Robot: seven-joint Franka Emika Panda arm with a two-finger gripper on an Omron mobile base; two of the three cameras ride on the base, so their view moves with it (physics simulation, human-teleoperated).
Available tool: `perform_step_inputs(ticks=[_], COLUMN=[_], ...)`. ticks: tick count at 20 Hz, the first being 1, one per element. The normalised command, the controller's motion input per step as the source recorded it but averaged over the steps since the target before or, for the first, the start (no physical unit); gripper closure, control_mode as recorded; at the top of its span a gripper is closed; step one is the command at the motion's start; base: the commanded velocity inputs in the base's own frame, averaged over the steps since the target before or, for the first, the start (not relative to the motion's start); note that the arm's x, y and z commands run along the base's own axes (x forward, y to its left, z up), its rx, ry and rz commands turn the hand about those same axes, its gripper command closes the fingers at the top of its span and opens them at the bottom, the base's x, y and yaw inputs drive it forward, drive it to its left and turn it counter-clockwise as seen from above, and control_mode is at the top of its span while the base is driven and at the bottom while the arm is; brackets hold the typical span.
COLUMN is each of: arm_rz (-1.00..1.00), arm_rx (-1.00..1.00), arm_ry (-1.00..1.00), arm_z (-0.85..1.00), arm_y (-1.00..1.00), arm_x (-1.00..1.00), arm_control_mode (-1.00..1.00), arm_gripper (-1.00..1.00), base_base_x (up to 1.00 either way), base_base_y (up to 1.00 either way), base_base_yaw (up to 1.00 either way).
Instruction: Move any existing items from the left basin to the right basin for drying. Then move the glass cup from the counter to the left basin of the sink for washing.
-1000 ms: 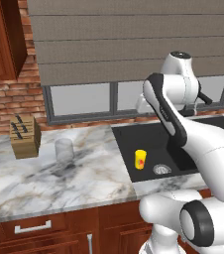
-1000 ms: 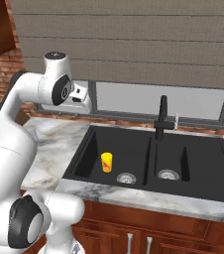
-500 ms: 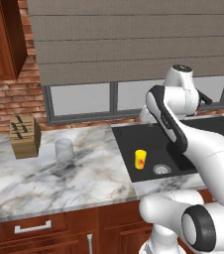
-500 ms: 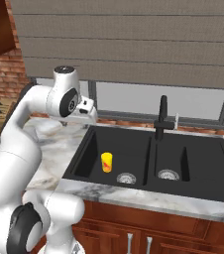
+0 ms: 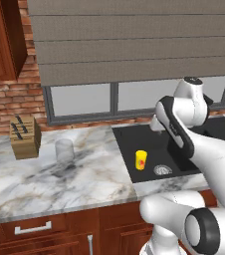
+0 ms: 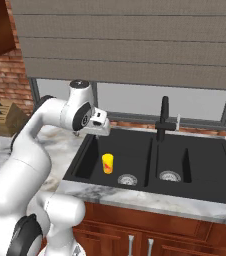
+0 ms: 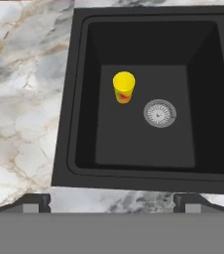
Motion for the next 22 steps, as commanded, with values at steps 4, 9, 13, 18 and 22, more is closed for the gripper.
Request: perform_step_inputs(ticks=[4, 9, 13, 18, 22], arm_rz=[0.0, 0.0, 0.0, 0.0, 0.0], arm_rx=[0.0, 0.0, 0.0, 0.0, 0.0], arm_ry=[0.0, 0.0, 0.02, 0.07, 0.07], arm_z=[-0.24, -0.17, -0.13, -0.16, -0.17], arm_y=[-0.31, -0.26, -0.17, -0.05, 0.0], arm_x=[0.21, 0.29, 0.26, 0.15, 0.24], arm_control_mode=[-1.0, -1.0, -1.0, -1.0, -1.0], arm_gripper=[-1.0, -1.0, -1.0, -1.0, -1.0], base_base_x=[0.0, 0.0, 0.0, 0.0, 0.0], base_base_y=[0.0, 0.0, 0.0, 0.0, 0.0], base_base_yaw=[0.0, 0.0, 0.0, 0.0, 0.0])
